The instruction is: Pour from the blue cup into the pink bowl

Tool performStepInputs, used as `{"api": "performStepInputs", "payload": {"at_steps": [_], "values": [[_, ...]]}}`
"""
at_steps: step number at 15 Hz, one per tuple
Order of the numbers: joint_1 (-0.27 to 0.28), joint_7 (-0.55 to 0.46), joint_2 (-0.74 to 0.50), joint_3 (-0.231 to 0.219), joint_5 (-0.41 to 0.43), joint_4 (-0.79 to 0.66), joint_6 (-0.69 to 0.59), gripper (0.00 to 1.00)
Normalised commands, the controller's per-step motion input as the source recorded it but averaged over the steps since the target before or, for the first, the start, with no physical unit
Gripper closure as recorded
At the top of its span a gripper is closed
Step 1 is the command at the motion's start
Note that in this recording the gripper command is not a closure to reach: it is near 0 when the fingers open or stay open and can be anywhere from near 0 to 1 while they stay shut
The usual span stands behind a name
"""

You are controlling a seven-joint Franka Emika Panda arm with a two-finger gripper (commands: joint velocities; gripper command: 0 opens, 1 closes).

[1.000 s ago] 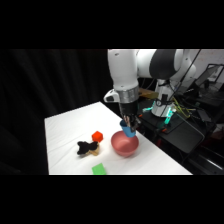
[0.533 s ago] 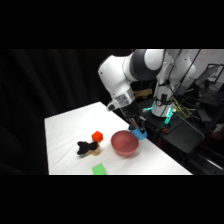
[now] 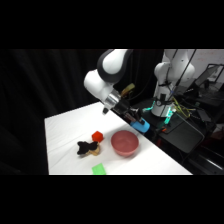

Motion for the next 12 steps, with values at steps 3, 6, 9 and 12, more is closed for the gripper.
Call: {"api": "performStepInputs", "payload": {"at_steps": [3, 6, 9, 12], "values": [[-0.12, -0.05, 0.31, -0.015, 0.212, 0.48, -0.6, 0.1], [-0.05, 0.02, 0.15, -0.015, 0.136, 0.34, -0.38, 0.1], [0.054, 0.13, -0.09, -0.075, -0.109, 0.12, 0.11, 0.11], [0.119, 0.2, -0.37, -0.088, -0.323, -0.14, 0.44, 0.13]]}}
